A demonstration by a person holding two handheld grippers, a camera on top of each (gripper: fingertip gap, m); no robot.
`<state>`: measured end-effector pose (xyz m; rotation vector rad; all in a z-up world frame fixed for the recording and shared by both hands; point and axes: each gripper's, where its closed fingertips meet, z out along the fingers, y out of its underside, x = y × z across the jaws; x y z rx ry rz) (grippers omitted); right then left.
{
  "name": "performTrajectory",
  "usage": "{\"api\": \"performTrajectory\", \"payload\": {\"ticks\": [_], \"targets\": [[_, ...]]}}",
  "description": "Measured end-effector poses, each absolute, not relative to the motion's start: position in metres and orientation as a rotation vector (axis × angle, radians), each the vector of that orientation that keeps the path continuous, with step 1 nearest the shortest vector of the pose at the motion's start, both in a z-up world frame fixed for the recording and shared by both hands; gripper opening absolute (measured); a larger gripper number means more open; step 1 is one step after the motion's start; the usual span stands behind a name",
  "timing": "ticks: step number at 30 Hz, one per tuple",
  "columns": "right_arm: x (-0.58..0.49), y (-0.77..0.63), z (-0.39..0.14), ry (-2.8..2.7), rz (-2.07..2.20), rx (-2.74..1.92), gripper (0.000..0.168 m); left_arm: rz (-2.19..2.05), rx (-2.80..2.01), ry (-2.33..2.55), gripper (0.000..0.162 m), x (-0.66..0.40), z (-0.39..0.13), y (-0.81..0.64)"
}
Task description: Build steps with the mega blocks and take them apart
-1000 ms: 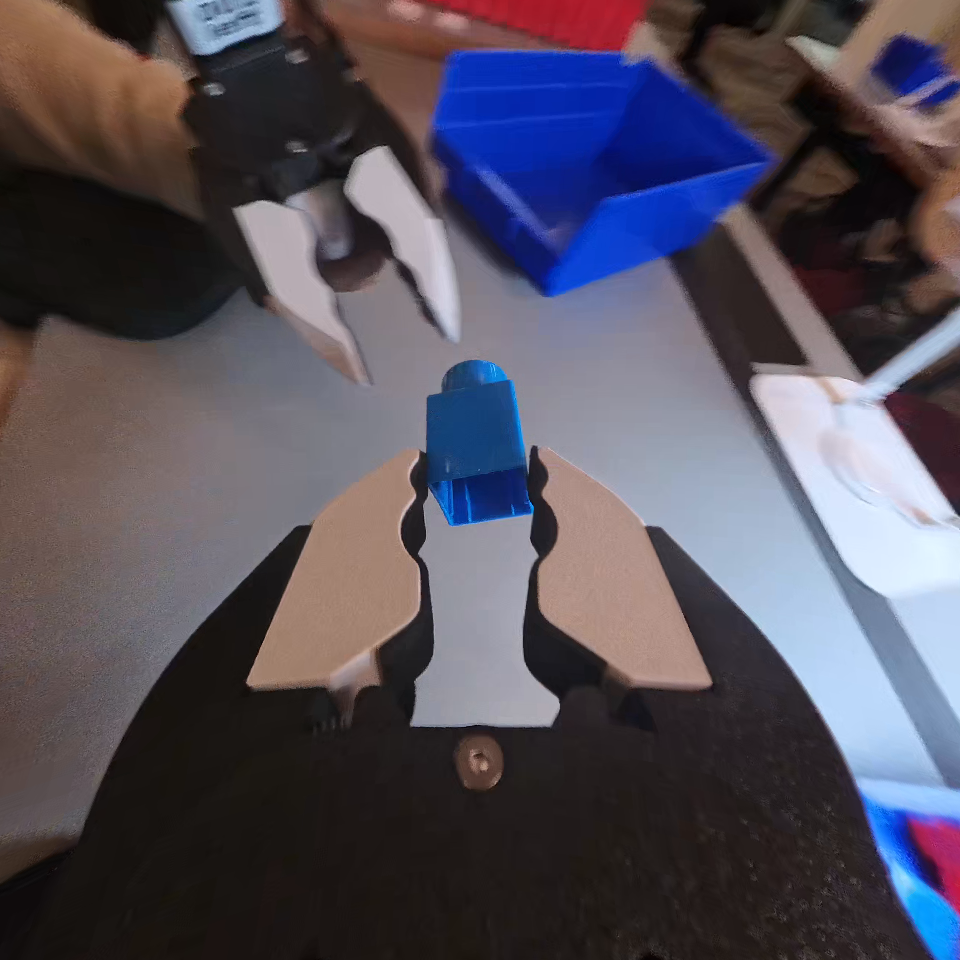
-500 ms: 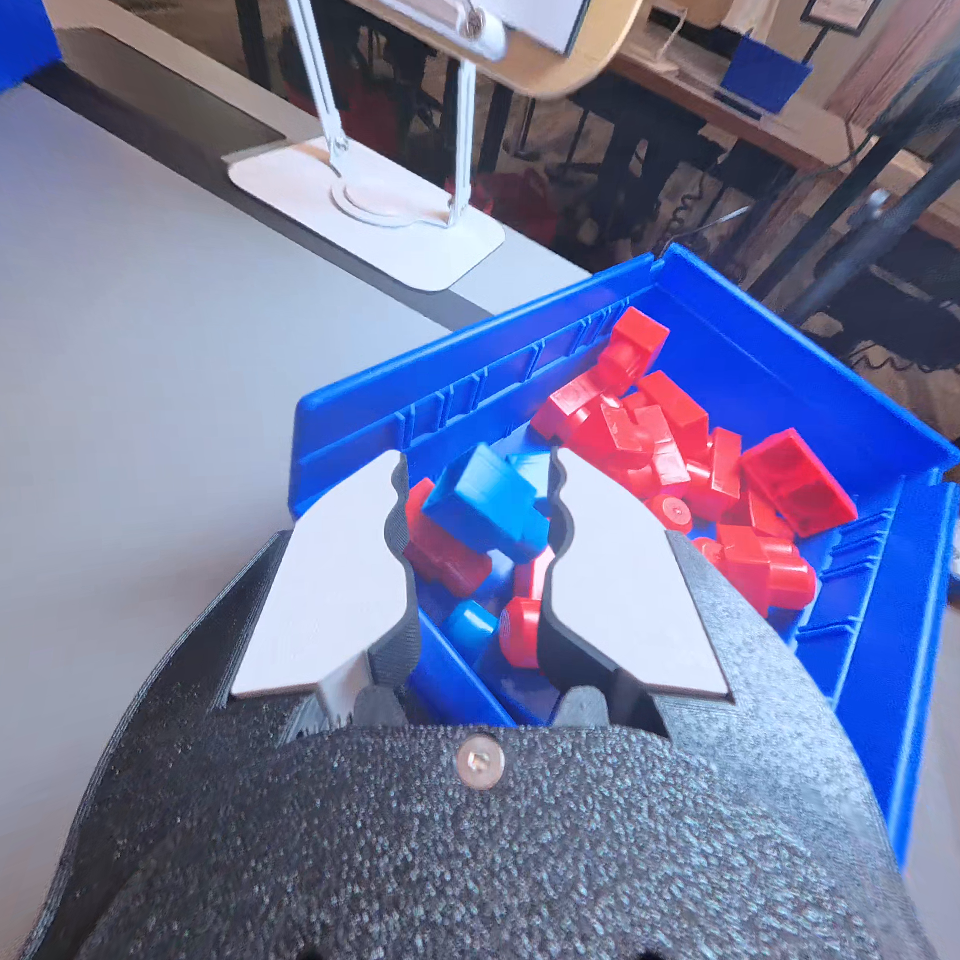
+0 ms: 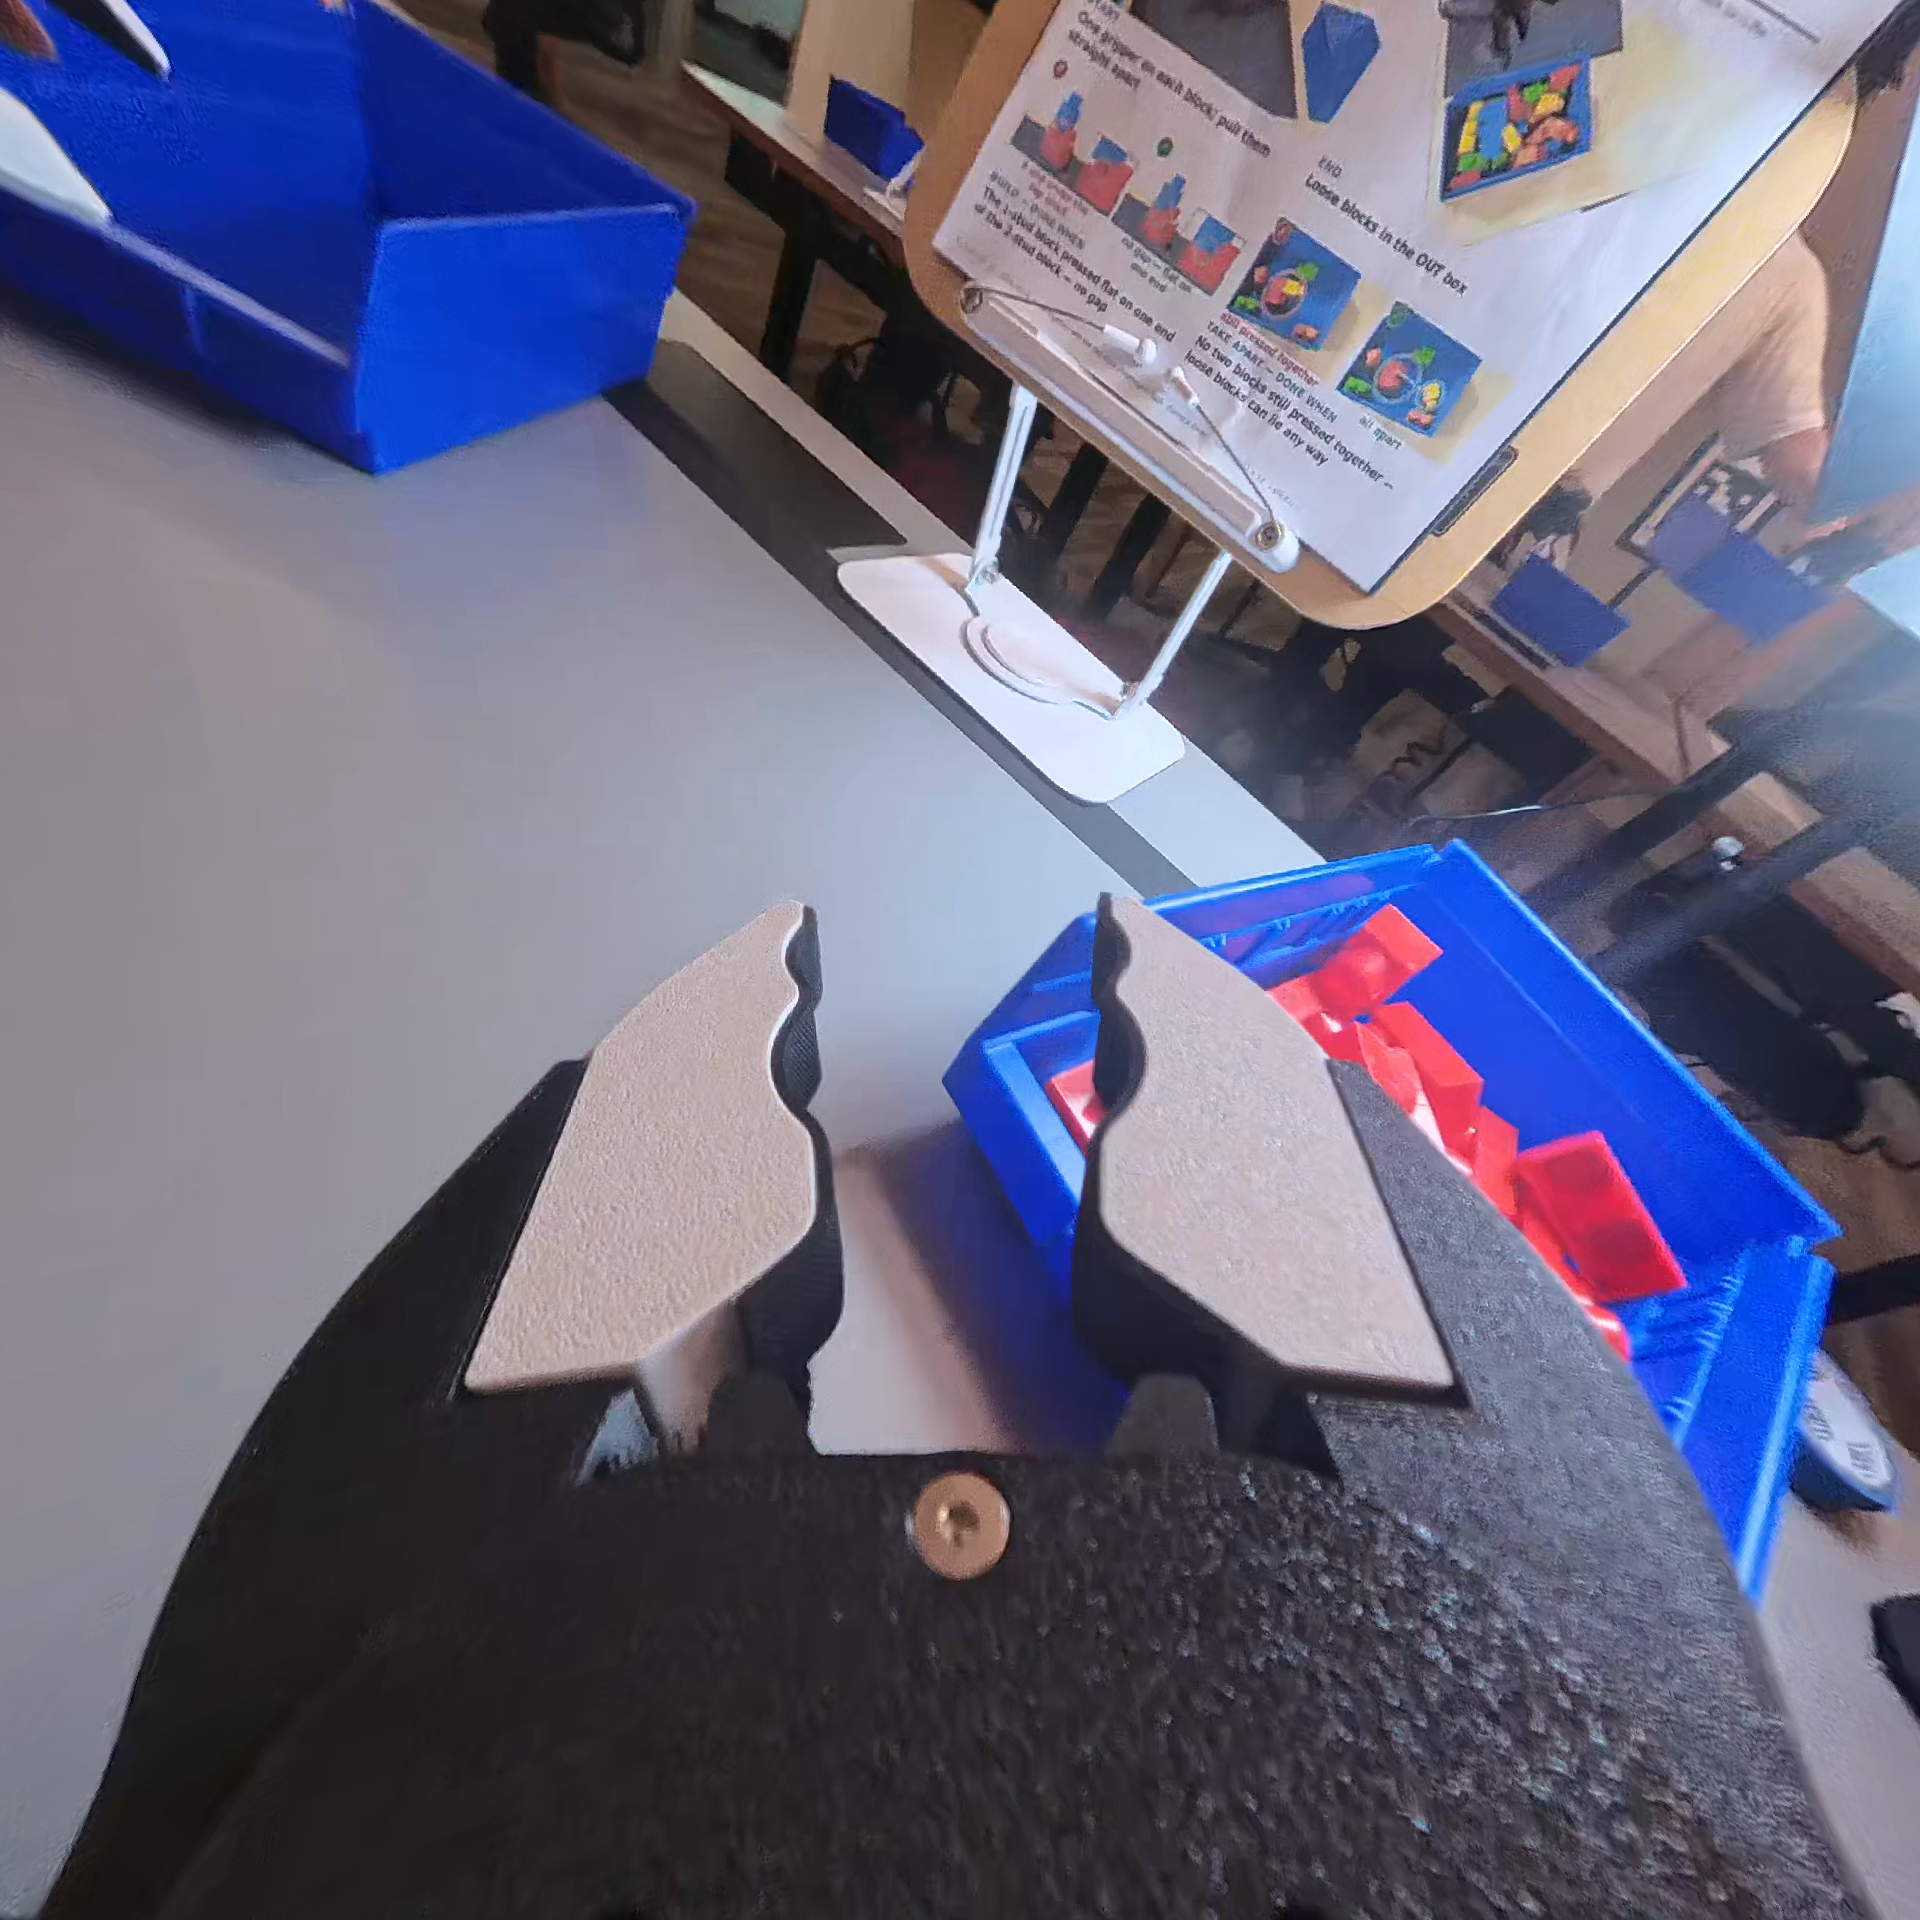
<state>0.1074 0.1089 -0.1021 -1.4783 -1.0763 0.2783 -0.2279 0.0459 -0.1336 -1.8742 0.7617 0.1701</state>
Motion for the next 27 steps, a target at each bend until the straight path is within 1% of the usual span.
{"api": "performTrajectory", "payload": {"ticks": [3, 6, 7, 8, 9, 11, 14, 16, 19, 21, 24, 27], "targets": [[0.119, 0.107, -0.107, -1.109, 0.204, -1.477, 0.051, 0.228, -2.109, 0.752, 0.059, -0.275, -0.166, 0.044], [0.131, 0.107, -0.115, -1.101, 0.238, -1.530, 0.052, 0.448, -2.287, 0.880, 0.058, -0.311, -0.207, 0.046], [0.136, 0.106, -0.119, -1.099, 0.247, -1.555, 0.053, 0.501, -2.332, 0.926, 0.054, -0.318, -0.218, 0.047], [0.141, 0.106, -0.122, -1.096, 0.241, -1.574, 0.053, 0.565, -2.355, 0.963, 0.045, -0.325, -0.226, 0.049], [0.147, 0.106, -0.125, -1.093, 0.223, -1.585, 0.053, 0.643, -2.350, 0.994, 0.033, -0.331, -0.231, 0.053], [0.162, 0.107, -0.128, -1.076, 0.167, -1.601, 0.053, 0.708, -2.321, 1.074, 0.032, -0.328, -0.232, 0.056], [0.190, 0.111, -0.132, -1.020, 0.106, -1.636, 0.053, 0.647, -2.268, 1.114, 0.031, -0.294, -0.232, 0.054], [0.214, 0.119, -0.134, -0.958, 0.039, -1.668, 0.053, 0.543, -2.230, 1.155, 0.030, -0.258, -0.233, 0.046], [0.252, 0.135, -0.133, -0.823, -0.065, -1.706, 0.053, 0.494, -2.160, 1.249, 0.030, -0.210, -0.233, 0.033], [0.272, 0.149, -0.137, -0.725, -0.087, -1.761, 0.058, 0.442, -2.082, 1.354, 0.030, -0.177, -0.233, 0.027], [0.289, 0.170, -0.151, -0.588, -0.038, -1.862, 0.064, 0.386, -1.976, 1.463, 0.030, -0.132, -0.232, 0.029], [0.294, 0.191, -0.166, -0.436, 0.109, -1.939, 0.065, 0.432, -1.798, 1.535, 0.033, -0.101, -0.227, 0.053]]}}
